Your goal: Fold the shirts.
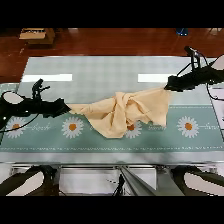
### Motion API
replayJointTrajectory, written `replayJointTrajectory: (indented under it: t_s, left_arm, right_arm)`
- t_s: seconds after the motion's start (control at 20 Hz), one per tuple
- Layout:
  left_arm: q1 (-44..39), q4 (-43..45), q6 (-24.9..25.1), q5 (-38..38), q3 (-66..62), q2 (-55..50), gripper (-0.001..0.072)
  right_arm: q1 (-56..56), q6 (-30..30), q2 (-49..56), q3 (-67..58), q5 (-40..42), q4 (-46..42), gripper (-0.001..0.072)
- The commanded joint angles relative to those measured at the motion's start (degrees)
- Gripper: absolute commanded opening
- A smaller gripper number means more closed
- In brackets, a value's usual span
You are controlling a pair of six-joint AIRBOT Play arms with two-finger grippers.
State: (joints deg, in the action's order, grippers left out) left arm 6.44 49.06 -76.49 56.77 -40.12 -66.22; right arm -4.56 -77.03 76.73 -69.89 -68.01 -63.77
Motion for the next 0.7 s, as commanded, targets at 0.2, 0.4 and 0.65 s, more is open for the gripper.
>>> replayJointTrajectory:
  t_s: [0.2,0.4,0.65]
  left_arm:
    - [0.72,-3.32,0.17,17.94,-7.82,-1.18,0.0539]
    - [-8.61,-3.67,-2.34,15.43,-3.8,-1.44,0.0539]
    - [-20.83,-4.04,-5.73,6.32,1.01,-4.61,0.054]
  right_arm:
    - [0.37,1.38,-1.07,-0.04,0.76,1.77,0.002]
    - [0.37,1.68,-1.07,-0.04,0.94,1.79,0.002]
    - [0.37,1.75,-1.07,-0.04,0.98,1.77,0.002]
